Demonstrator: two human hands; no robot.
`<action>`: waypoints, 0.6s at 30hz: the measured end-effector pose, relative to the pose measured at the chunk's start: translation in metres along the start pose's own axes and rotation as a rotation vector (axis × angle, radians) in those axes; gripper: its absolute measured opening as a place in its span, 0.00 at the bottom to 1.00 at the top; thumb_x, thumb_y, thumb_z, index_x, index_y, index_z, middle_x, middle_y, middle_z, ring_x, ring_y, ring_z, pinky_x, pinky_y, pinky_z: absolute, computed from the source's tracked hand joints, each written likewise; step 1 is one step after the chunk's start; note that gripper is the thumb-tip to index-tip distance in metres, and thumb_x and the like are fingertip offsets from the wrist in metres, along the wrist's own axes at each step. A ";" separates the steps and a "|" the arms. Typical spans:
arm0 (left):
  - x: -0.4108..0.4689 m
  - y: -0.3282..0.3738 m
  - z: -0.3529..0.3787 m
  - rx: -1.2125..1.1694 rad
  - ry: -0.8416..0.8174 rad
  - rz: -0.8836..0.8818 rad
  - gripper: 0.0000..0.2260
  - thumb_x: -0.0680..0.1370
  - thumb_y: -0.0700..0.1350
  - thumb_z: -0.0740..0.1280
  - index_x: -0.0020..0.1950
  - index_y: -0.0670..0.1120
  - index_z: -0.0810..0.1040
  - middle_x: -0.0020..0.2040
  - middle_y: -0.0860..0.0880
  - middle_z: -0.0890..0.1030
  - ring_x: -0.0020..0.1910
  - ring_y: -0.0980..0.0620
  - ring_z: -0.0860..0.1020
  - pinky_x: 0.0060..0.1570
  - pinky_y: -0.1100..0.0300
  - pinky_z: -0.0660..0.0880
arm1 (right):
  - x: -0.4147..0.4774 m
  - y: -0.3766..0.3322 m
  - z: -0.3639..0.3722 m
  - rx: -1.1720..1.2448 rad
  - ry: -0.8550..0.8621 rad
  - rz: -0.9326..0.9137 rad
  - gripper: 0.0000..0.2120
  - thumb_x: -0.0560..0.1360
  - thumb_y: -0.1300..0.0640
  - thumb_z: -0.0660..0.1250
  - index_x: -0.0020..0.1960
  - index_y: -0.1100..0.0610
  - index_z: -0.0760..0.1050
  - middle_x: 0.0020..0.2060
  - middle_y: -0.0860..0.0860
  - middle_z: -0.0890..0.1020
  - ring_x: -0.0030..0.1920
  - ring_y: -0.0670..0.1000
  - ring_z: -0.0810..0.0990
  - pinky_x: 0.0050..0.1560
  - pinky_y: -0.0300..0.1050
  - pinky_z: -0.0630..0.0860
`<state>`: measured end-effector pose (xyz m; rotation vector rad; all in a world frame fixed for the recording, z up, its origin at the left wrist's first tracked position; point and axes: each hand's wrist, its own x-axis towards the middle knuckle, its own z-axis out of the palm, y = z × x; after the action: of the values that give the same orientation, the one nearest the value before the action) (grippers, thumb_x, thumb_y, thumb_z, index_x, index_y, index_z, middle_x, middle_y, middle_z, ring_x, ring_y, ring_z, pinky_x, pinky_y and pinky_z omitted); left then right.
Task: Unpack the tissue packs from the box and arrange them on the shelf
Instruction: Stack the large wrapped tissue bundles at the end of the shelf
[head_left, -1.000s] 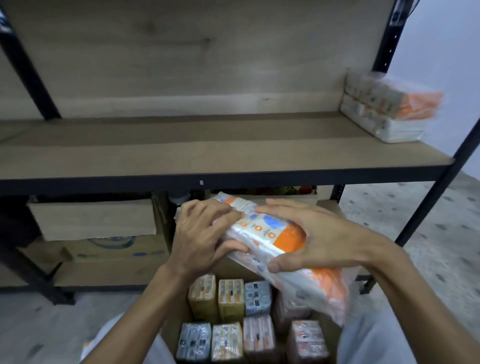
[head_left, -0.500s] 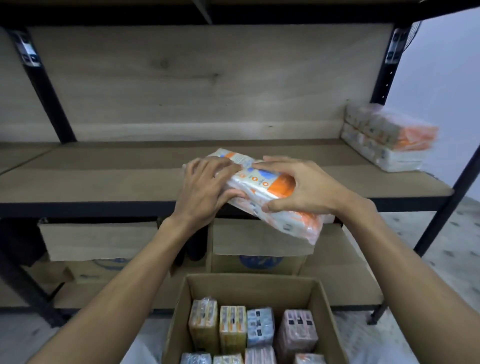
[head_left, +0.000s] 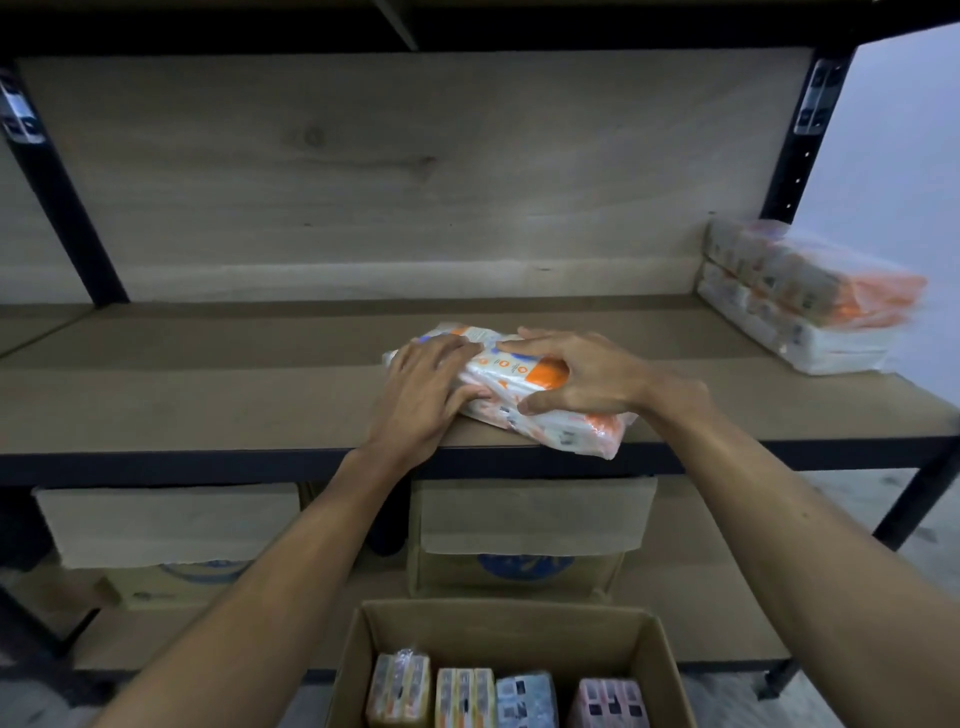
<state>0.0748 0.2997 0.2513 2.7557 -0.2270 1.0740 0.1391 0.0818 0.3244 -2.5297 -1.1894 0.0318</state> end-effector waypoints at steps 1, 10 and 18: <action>0.003 -0.002 0.002 -0.008 -0.020 -0.003 0.24 0.78 0.62 0.55 0.70 0.52 0.70 0.68 0.51 0.72 0.68 0.51 0.67 0.71 0.53 0.56 | 0.004 0.003 0.001 -0.013 0.000 0.010 0.36 0.68 0.40 0.71 0.73 0.36 0.61 0.76 0.44 0.59 0.74 0.49 0.61 0.70 0.43 0.59; 0.014 -0.011 0.011 0.033 -0.109 -0.041 0.29 0.77 0.66 0.48 0.74 0.53 0.63 0.75 0.52 0.63 0.76 0.51 0.56 0.75 0.49 0.45 | 0.012 0.004 0.013 -0.115 -0.004 0.102 0.35 0.73 0.36 0.64 0.75 0.33 0.50 0.78 0.41 0.50 0.77 0.51 0.52 0.73 0.59 0.53; 0.000 -0.004 0.002 -0.009 -0.043 -0.087 0.27 0.78 0.64 0.54 0.74 0.53 0.64 0.74 0.53 0.64 0.76 0.51 0.56 0.74 0.51 0.47 | -0.010 0.009 0.014 -0.053 0.152 0.090 0.45 0.57 0.25 0.60 0.73 0.32 0.56 0.76 0.39 0.57 0.75 0.50 0.58 0.71 0.61 0.60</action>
<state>0.0770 0.3036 0.2492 2.7554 -0.1153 0.9900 0.1369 0.0735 0.3070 -2.5780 -1.0306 -0.1688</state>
